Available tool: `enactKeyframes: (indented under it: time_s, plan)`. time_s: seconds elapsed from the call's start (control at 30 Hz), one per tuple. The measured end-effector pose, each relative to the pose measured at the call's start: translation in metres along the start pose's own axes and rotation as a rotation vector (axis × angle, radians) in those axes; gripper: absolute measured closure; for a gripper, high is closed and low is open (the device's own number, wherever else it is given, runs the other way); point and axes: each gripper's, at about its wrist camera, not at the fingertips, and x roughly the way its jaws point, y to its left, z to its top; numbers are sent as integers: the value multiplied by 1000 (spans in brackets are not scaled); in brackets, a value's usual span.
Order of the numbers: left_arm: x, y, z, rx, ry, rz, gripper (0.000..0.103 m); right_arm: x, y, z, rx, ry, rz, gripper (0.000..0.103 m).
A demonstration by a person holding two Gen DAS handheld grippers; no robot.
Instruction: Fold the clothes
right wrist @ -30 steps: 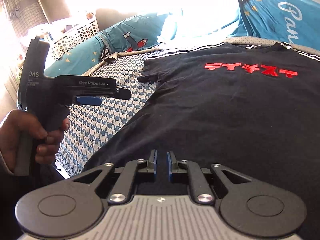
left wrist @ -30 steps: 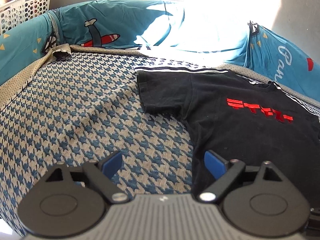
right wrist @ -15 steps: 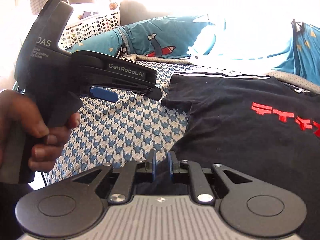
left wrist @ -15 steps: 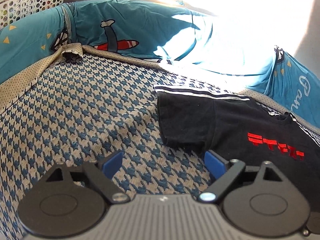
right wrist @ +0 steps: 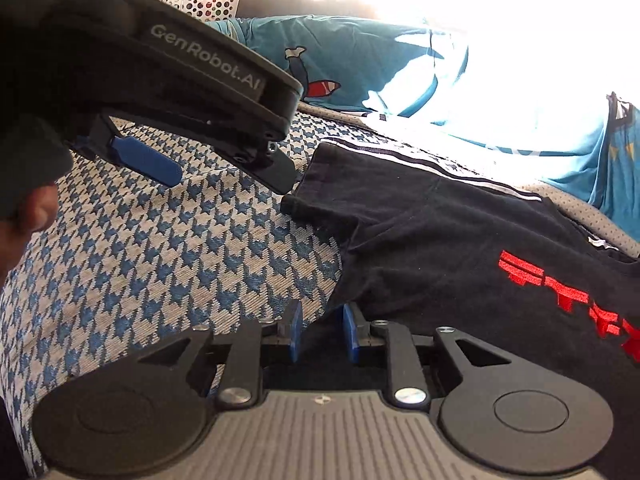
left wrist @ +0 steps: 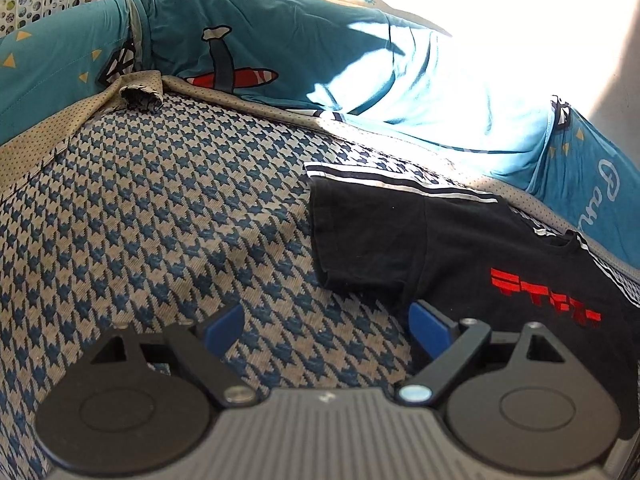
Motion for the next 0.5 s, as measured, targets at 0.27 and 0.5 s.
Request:
enactKeyframes:
  time_s: [0.27,0.5]
  plan:
    - [3,3,0,-3,14,27,14,8,10,6,-154,-21,-70,82]
    - [4,4,1,-1,25,28,13,15,-3,9,-121,0,-60,97]
